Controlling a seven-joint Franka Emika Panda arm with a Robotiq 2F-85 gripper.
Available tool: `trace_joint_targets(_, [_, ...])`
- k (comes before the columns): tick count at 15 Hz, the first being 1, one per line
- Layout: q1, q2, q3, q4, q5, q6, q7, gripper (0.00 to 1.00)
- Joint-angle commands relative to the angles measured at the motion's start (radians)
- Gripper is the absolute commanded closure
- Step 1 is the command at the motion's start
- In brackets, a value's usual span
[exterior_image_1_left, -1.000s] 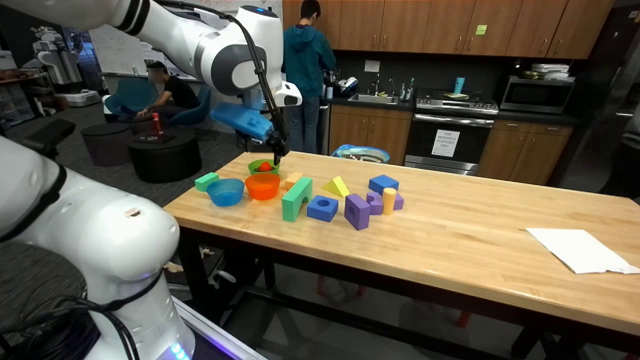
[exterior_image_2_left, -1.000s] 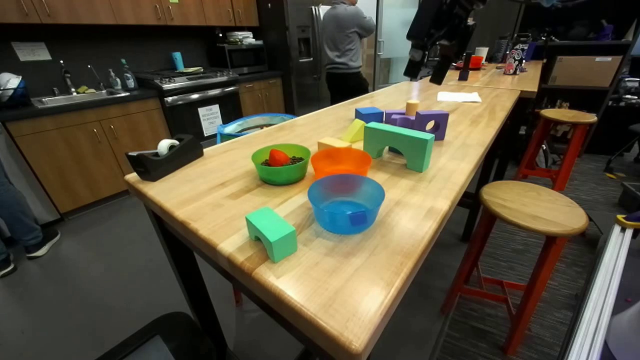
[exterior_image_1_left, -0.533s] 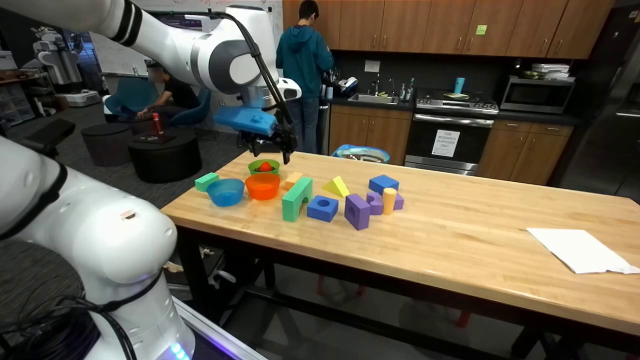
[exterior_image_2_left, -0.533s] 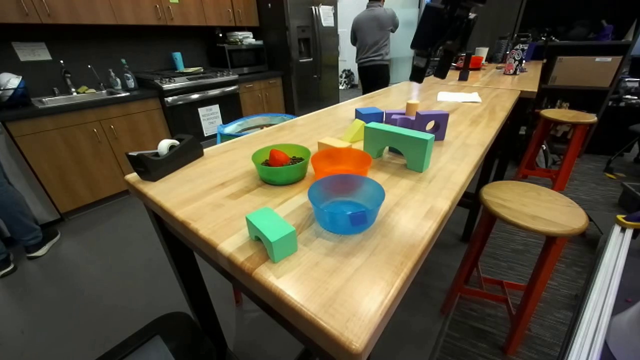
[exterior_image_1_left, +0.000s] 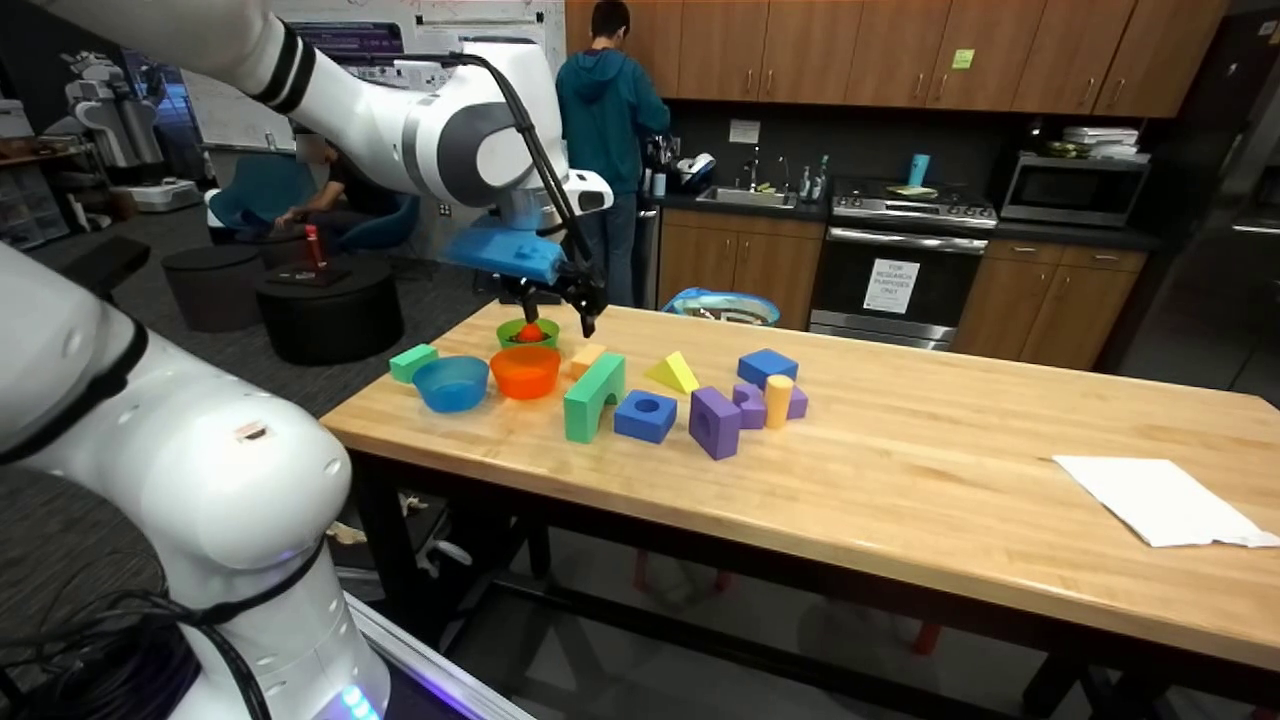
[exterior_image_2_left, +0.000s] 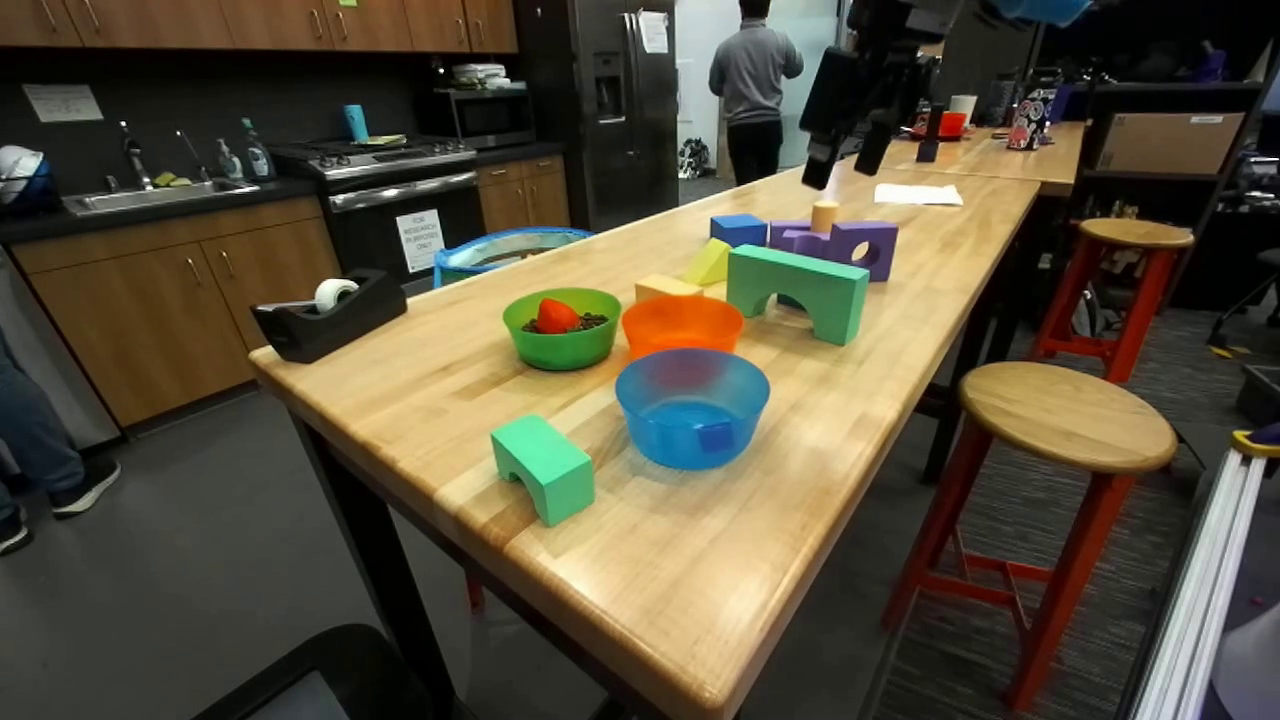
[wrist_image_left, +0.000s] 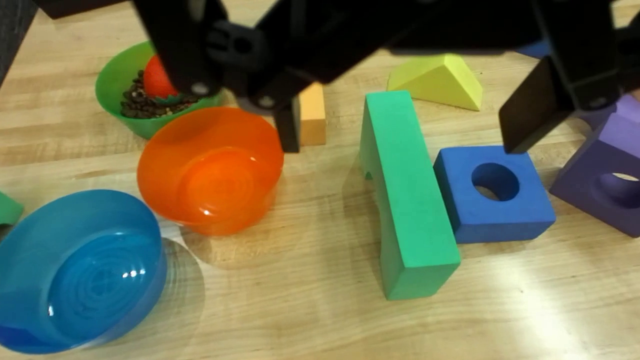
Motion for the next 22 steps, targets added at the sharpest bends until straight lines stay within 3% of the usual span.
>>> trace_joint_targets(1, [-0.013,0.111,0.003,0.049,-0.022,0.051,0.014,0.0])
trace_joint_targets(13, [-0.045,0.351,-0.006,0.128,-0.076,0.116,-0.002,0.0])
trace_joint_targets(22, [-0.044,0.427,-0.003,0.136,-0.092,0.158,-0.004,0.0])
